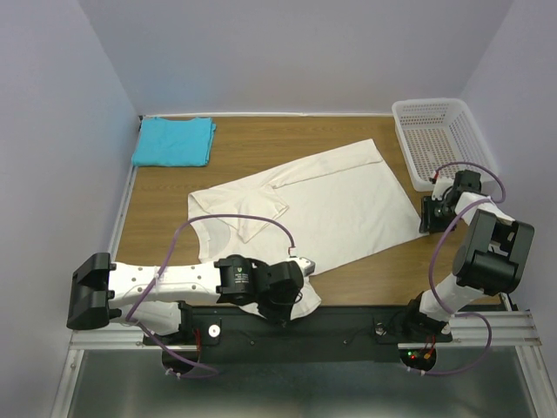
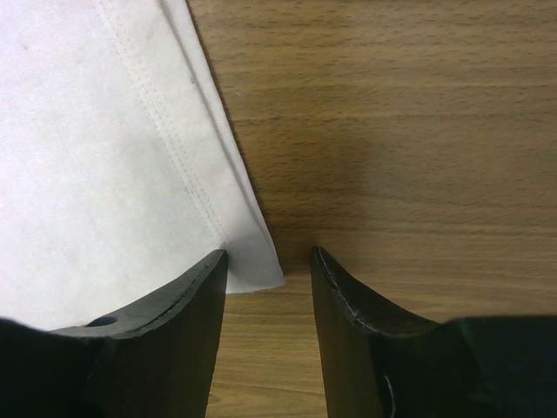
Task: Fold and stack the t-shirts
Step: Fold the tshirt
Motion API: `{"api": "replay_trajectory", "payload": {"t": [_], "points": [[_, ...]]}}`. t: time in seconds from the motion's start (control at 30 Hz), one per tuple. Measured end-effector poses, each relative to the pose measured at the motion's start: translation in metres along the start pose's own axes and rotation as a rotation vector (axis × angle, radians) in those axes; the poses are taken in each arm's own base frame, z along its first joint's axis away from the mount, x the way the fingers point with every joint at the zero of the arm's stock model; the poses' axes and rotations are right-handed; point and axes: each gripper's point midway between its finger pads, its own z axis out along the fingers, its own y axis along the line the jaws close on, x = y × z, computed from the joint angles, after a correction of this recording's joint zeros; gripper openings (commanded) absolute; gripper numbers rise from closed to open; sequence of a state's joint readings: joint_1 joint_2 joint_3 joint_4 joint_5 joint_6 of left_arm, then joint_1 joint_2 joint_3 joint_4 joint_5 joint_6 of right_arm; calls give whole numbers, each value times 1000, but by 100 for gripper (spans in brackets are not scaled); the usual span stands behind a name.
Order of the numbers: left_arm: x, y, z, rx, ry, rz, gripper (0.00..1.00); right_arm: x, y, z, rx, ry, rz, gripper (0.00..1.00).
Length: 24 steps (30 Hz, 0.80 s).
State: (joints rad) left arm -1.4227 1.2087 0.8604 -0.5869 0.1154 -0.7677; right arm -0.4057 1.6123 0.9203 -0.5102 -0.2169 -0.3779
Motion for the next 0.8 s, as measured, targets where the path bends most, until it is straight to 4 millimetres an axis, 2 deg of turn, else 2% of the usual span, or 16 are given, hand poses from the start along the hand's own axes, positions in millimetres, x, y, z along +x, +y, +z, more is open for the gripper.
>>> {"api": "replay_trajectory", "payload": {"t": [0.37, 0.43, 0.47, 0.6, 0.8], "points": [[-2, 1, 0, 0, -2, -9, 0, -3, 2, 2, -17, -23, 18, 15], [-2, 2, 0, 0, -2, -10, 0, -4, 5, 1, -31, -28, 21, 3], [-2, 1, 0, 0, -3, -9, 0, -3, 7, 1, -38, -30, 24, 1], [-5, 3, -3, 0, -18, -15, 0, -6, 14, -5, -63, -52, 35, 1], [-19, 9, -23, 10, -104, -48, 0, -28, 23, -32, -85, -163, 32, 1]]}}
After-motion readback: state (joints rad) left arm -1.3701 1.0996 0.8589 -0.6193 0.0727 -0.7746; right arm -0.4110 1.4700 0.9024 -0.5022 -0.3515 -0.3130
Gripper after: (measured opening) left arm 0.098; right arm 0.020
